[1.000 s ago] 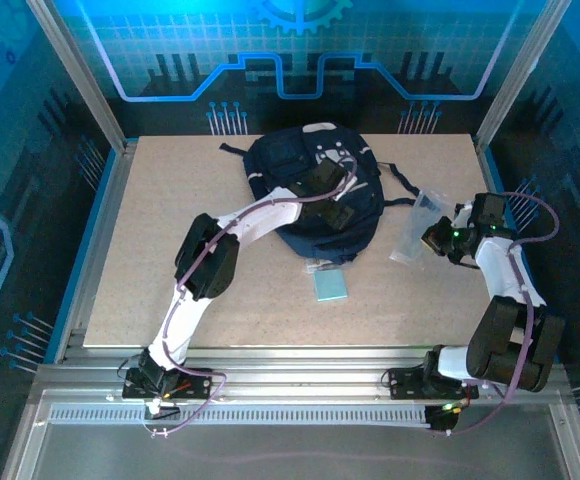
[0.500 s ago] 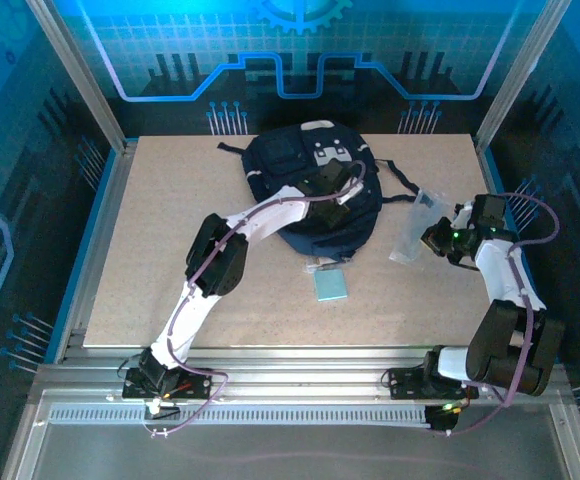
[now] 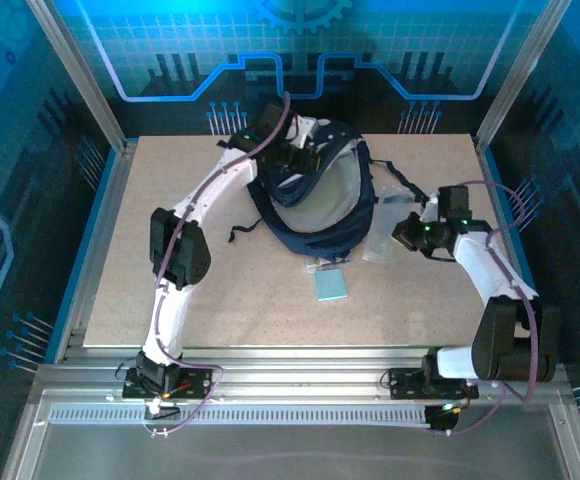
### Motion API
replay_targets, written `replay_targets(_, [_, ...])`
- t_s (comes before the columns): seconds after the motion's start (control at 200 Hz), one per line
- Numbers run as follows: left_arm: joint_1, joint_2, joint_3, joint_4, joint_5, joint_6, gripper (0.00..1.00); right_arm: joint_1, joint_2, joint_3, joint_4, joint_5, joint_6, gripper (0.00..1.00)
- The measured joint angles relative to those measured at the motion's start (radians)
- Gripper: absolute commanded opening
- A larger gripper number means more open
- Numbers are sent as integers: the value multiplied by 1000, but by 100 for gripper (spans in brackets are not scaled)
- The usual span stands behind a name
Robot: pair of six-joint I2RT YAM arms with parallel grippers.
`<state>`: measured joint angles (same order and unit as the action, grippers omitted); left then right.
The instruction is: Pack books, pencil case, and school supplies into a backpack
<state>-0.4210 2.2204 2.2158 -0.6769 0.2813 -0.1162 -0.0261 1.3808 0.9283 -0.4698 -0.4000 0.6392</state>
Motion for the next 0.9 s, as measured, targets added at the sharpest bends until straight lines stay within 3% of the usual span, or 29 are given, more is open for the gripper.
replay_targets(0.34, [12, 10, 44, -49, 88, -127, 0, 277, 323, 343, 99, 64, 126, 0])
replay_targets(0.725, [9, -95, -182, 116, 106, -249, 0, 383, 744, 709, 254, 132, 305, 0])
replay_targets(0.825, [22, -108, -195, 142, 86, -278, 0, 403, 823, 787, 281, 130, 354, 12])
replay_targets(0.901, [29, -108, -198, 151, 79, -298, 0, 408, 848, 800, 321, 124, 390, 26])
